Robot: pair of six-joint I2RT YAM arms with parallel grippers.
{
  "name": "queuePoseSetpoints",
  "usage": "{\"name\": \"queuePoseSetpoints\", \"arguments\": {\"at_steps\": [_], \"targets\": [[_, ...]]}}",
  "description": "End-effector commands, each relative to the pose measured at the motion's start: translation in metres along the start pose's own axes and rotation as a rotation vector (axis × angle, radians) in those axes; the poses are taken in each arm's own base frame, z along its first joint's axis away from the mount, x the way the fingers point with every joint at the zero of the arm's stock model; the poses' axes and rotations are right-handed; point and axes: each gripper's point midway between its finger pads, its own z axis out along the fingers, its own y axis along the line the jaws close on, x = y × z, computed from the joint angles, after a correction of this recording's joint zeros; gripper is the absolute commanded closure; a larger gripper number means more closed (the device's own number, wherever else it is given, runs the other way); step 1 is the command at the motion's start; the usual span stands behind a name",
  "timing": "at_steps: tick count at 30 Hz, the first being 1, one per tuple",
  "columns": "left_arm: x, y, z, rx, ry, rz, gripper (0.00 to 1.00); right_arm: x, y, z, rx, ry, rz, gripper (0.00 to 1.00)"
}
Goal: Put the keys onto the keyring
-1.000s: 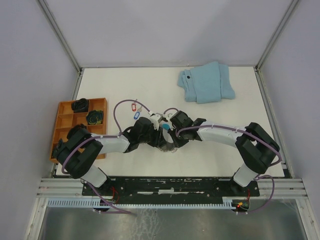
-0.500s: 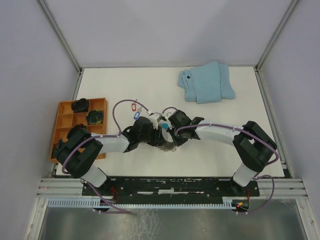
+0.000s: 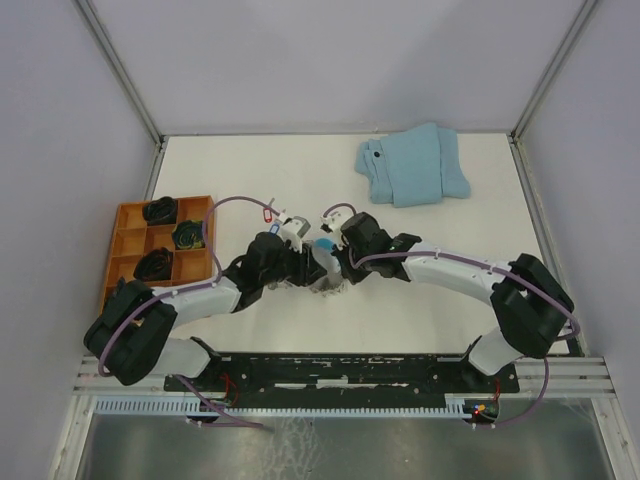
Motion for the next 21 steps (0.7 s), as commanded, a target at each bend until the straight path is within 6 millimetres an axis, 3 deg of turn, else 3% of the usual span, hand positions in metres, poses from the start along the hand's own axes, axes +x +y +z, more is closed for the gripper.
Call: {"name": "queuePoseSetpoints", "arguments": {"at_steps": [1,6,16,21], "targets": [[-0.038,-0.006,-0.011,0.049,-0.127,-0.025,0.63,-0.043,0.003,-0.02,-0.025,-0.177,-0.063,1.0],[-0.061,0.003,-0.024,0.024,-0.201,-0.048,0.63,-0.07,0.002,-0.042,-0.043,-0.309,-0.093,0.99],[-0.098,-0.017,-0.029,0.085,-0.271,-0.032,0.63,-0.129,0.007,-0.108,-0.147,-0.628,-0.156,0.99],[-0.111,-0.025,-0.027,0.122,-0.284,-0.025,0.63,-0.134,0.015,-0.118,-0.19,-0.69,-0.226,0.99]]}}
